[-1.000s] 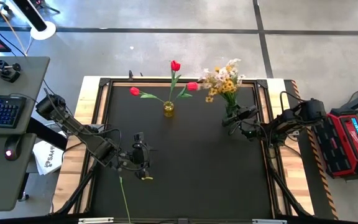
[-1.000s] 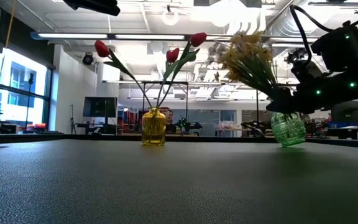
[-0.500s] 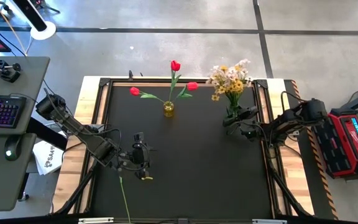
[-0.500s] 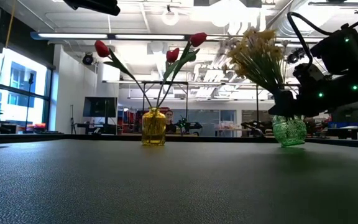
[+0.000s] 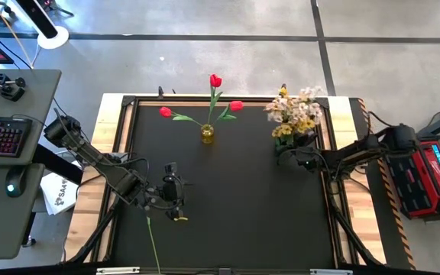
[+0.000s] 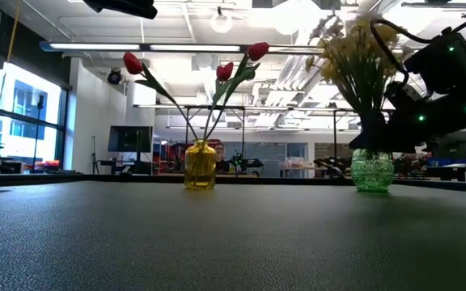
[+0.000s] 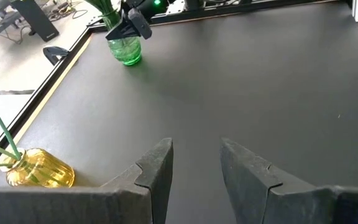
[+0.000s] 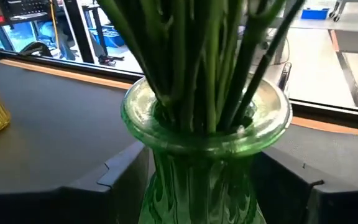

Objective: Sort flowers into vase by color
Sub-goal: Adjust the green vase

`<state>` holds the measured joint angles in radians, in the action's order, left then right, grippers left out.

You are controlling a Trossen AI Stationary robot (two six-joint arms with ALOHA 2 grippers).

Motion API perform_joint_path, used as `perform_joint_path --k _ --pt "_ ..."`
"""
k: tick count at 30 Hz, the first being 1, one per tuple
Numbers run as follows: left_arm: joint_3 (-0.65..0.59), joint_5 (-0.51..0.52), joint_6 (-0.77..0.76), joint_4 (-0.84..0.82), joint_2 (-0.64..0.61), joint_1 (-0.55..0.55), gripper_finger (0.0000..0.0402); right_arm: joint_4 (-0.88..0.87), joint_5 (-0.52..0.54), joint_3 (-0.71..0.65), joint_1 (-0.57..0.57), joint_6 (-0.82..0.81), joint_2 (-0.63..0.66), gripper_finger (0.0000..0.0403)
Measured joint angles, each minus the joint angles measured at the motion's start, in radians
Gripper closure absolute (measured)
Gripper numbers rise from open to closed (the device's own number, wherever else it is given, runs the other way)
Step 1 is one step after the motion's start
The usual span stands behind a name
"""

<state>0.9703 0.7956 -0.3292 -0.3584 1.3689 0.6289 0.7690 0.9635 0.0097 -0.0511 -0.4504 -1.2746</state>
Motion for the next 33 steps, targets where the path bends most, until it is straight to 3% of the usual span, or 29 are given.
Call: perform_joint_path --k 22,33 --pt "0.0 0.0 0.026 0.015 0.0 0.0 0.028 -0.01 -0.131 0.0 -0.151 0.018 0.045 0.0164" --pt "0.0 0.0 0.024 0.015 0.0 0.0 0.028 0.002 -0.132 -0.001 -0.13 0.036 0.045 0.023"
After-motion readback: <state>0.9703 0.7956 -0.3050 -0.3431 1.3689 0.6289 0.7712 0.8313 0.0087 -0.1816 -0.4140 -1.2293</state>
